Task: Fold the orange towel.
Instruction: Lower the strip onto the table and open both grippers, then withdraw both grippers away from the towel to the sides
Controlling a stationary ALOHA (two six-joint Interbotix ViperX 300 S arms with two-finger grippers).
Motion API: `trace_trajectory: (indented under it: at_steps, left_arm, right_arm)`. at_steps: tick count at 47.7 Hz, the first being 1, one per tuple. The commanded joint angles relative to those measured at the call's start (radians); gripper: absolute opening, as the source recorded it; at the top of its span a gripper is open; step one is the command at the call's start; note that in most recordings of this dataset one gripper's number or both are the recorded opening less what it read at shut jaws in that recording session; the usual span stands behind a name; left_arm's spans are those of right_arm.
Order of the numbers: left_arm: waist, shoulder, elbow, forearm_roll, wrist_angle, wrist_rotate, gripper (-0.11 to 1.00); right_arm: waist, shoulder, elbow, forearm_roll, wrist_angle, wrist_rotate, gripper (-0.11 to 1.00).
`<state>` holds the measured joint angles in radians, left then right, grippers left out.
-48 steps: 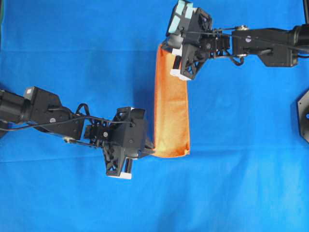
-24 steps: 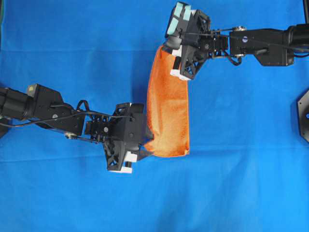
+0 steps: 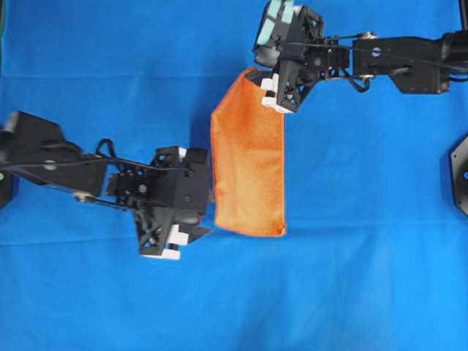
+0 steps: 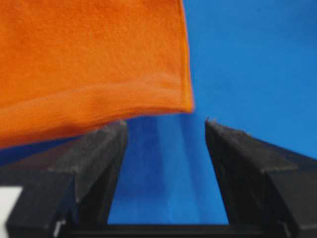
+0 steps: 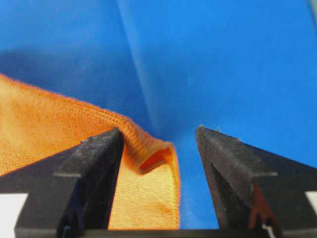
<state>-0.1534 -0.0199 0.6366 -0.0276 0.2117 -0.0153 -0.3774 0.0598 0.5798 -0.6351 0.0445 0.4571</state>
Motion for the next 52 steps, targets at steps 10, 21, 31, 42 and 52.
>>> trace_trajectory:
  at_steps: [10, 21, 31, 42, 52]
  left_arm:
    - [0.017, -0.212, 0.023, 0.0, 0.06, 0.025, 0.57]
    - [0.086, -0.334, 0.126, 0.002, 0.034, 0.032, 0.57]
    - [0.156, -0.462, 0.238, 0.002, -0.083, 0.037, 0.57]
    - [0.225, -0.526, 0.365, 0.0, -0.27, 0.037, 0.58]
    - [0.249, -0.522, 0.417, 0.002, -0.364, 0.037, 0.57]
  right_arm:
    - [0.011, -0.222, 0.057, -0.003, 0.002, -0.017, 0.61]
    - [0.032, -0.35, 0.149, -0.003, -0.006, -0.003, 0.61]
    - [0.084, -0.471, 0.259, 0.021, -0.012, 0.005, 0.61]
    - [0.149, -0.549, 0.362, 0.049, -0.069, 0.034, 0.61]
    - [0.161, -0.548, 0.422, 0.057, -0.146, 0.089, 0.61]
